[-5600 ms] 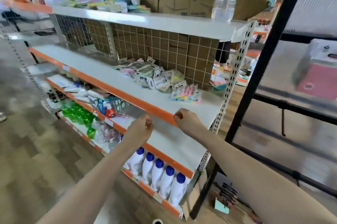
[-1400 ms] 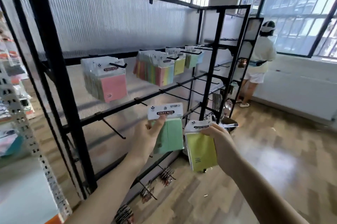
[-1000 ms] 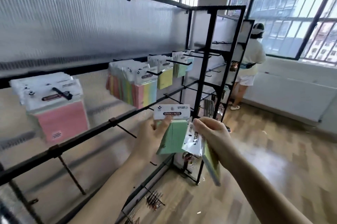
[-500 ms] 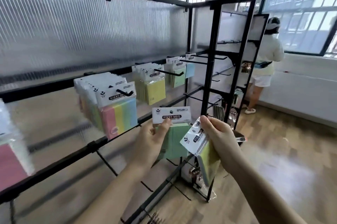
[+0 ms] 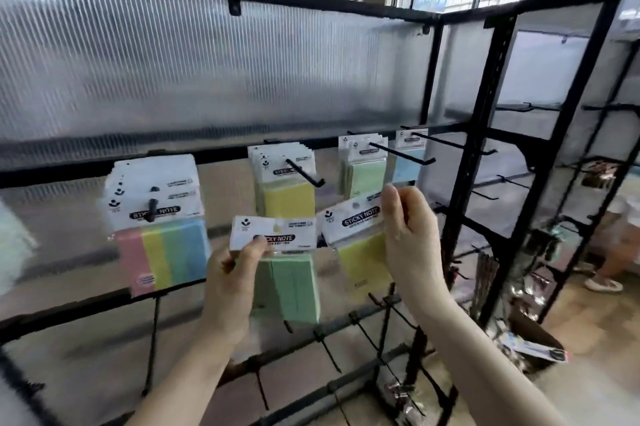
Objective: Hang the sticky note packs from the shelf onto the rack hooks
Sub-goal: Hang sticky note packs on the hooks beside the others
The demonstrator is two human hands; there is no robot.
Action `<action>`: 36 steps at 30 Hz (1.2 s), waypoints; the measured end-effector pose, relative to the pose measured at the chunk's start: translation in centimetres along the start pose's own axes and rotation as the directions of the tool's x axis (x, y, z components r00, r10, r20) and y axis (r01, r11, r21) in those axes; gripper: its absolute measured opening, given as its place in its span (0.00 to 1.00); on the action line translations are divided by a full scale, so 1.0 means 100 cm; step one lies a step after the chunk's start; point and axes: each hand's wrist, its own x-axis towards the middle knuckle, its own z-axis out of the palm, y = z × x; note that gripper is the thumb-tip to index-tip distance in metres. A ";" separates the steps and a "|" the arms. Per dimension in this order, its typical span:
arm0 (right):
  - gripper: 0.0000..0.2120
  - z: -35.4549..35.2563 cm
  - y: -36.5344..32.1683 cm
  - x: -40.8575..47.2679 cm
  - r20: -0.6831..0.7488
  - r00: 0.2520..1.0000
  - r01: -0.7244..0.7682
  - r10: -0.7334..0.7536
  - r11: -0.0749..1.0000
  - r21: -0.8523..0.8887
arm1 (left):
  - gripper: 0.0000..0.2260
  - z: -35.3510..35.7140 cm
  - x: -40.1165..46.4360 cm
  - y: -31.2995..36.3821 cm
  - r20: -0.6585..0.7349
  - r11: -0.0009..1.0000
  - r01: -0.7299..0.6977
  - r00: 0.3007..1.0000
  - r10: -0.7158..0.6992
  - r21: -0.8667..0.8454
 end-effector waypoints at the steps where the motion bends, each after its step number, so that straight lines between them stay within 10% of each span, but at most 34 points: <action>1: 0.15 0.004 0.001 0.007 0.009 1.000 0.004 -0.005 1.000 0.023 | 0.10 0.002 0.000 0.004 -0.002 1.000 -0.016 1.000 0.016 0.010; 24: 0.17 0.049 0.028 0.041 0.196 0.977 0.029 -0.078 0.970 0.240 | 0.20 0.015 0.012 -0.005 -0.082 0.988 -0.137 0.986 0.143 0.073; 36: 0.07 0.080 0.066 0.058 0.230 0.973 -0.025 0.006 0.997 0.080 | 0.16 0.008 0.041 -0.011 -0.117 0.958 -0.180 0.971 0.209 0.222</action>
